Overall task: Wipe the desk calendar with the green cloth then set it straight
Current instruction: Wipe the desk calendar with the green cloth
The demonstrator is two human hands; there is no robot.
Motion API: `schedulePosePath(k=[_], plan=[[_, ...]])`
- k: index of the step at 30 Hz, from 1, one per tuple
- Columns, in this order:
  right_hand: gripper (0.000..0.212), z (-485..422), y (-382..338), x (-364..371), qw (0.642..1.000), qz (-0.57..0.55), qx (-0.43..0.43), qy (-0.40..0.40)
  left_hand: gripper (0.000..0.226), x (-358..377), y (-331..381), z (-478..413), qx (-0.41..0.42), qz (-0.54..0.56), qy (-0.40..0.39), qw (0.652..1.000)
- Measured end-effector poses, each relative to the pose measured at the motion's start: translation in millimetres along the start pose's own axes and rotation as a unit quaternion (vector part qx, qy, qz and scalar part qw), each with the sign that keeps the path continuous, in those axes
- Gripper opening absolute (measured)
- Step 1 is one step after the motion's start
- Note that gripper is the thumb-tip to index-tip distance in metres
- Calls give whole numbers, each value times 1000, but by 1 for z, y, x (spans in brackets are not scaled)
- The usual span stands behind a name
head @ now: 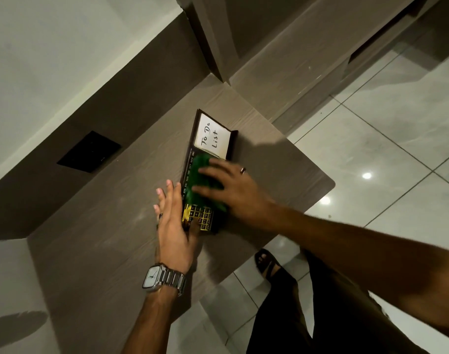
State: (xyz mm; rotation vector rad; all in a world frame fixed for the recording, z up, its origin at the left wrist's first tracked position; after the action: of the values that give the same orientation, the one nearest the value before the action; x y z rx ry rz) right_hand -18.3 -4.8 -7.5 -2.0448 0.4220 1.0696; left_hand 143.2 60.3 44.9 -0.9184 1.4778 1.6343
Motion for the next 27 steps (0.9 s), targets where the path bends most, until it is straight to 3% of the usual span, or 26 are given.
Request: schedulePosePath(k=[3,5,8,13,16,18,20,24,27], plan=[[58,-16,50,-12,990,62,123,-7,88,0,0,0,2,3,-3,1000],[56,-12,60,-10,984,85,155,-24,88,0,-1,0,0,0,-4,1000],[52,17,34,6,991,74,104,-24,89,1,-3,-1,-2,-2,-4,1000],[52,54,-1,22,991,42,-57,-112,89,2,-4,-1,9,-12,-11,1000],[44,16,39,-1,994,86,29,-63,92,2,-4,-1,5,-27,-6,1000],[44,-15,66,-18,985,113,119,-61,92,2,-3,-1,4,-30,-5,1000],[42,-27,65,-17,977,124,158,-68,90,1,0,-1,1,-26,-5,1000],[45,6,24,15,987,109,72,-96,89,0,1,-3,-4,-24,-13,1000],[49,9,37,4,987,96,46,-117,89,0,0,-3,-4,-30,-20,999]])
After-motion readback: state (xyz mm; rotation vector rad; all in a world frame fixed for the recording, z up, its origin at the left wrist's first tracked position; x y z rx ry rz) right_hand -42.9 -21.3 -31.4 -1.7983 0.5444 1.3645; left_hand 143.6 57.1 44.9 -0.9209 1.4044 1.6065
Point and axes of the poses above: each hand's wrist, its own z-axis away from the middle knuckle, its own x-axis out of the palm, y = z × x, the point moved 1 cm from there along -z, towards the middle knuckle, and after that the axes turned 2 degrees about x, right-handed, at the moved point
